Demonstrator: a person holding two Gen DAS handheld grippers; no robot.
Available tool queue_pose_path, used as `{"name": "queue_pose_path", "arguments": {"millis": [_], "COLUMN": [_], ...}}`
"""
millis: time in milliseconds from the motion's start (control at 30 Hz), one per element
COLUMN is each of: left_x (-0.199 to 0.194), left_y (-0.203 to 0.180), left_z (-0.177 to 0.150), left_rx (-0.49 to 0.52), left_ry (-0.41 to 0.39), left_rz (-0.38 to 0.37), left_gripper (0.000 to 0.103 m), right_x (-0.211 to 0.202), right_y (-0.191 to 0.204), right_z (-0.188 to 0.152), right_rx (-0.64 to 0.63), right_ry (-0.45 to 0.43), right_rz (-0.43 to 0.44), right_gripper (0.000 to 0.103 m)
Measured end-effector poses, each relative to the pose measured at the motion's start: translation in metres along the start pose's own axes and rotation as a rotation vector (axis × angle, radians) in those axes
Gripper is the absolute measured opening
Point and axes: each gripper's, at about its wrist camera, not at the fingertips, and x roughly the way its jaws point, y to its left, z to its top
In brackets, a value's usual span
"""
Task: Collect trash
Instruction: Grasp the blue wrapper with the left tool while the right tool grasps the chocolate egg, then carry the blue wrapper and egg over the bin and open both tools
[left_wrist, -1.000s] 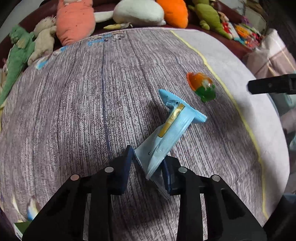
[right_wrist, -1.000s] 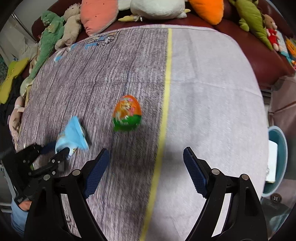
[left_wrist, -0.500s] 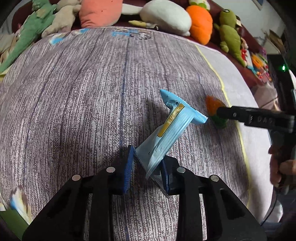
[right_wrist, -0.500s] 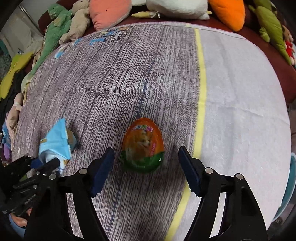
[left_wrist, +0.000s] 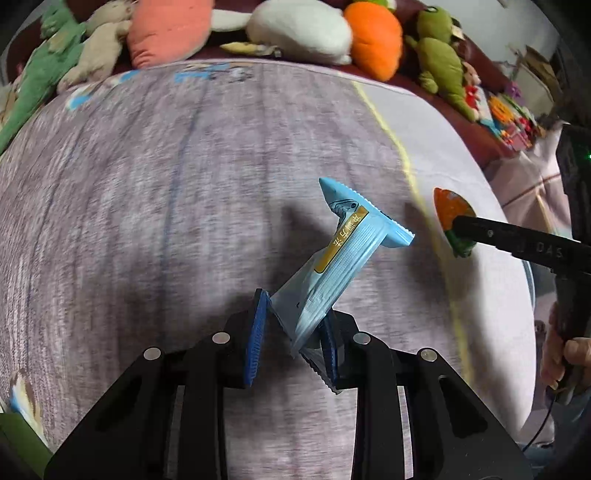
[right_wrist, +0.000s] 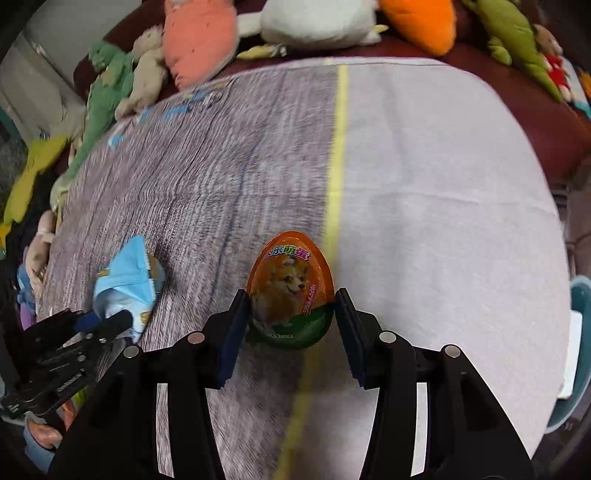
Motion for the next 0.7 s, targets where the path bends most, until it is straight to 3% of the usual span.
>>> {"name": "queue_pose_path", "arguments": {"millis": [700], "left_x": [0.016], "left_y": [-0.220], "left_z": [0.018], "left_rx": [0.258], "left_ry": [0.038], "left_rz": [-0.103], "left_gripper": [0.029], "right_x": [-0.138], "right_y": [-0.177], "right_z": [-0.068], "right_rx": [0.259], "right_ry": [-0.203], "right_rz": [-0.039], "right_gripper": [0.046]}}
